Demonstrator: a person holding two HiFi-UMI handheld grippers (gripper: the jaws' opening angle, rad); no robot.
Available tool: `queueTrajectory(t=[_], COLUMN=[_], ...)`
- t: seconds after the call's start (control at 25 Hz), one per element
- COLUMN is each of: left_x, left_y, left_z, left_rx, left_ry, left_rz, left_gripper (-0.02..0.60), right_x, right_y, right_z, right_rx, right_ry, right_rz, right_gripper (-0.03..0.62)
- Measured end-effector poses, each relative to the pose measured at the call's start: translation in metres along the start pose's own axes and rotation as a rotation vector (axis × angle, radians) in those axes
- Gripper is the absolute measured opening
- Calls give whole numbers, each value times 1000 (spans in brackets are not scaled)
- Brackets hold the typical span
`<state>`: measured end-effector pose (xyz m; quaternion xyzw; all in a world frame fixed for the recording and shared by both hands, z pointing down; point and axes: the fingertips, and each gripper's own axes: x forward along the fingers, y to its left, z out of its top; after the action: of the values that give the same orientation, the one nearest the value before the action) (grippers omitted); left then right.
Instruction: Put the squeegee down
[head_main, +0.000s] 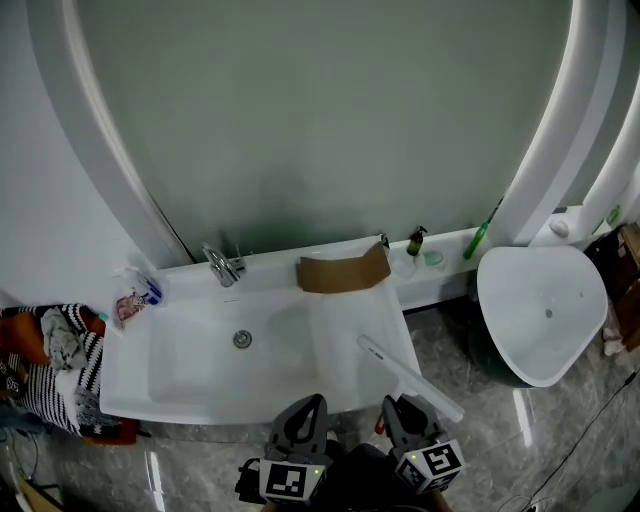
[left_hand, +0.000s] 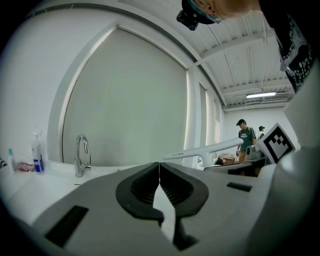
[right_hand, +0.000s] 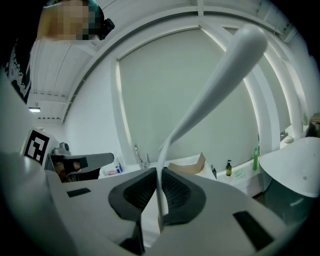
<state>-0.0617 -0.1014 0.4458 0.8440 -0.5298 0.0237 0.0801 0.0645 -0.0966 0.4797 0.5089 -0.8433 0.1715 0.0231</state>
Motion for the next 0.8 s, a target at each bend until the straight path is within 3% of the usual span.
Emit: queueTrajectory(t=[0.4,0.8], left_x=[20,71], left_y=[30,42], left_z=[2,9], left_rx=[-30,-34], left_ry=[6,31], left_rz=[29,77], left_gripper=[6,6], right_x=[37,83], right_y=[-2,-37], right_z=[1,20], right_rx=[17,23], right_ry=[32,64], right_rz=[9,58], right_gripper=[51,51])
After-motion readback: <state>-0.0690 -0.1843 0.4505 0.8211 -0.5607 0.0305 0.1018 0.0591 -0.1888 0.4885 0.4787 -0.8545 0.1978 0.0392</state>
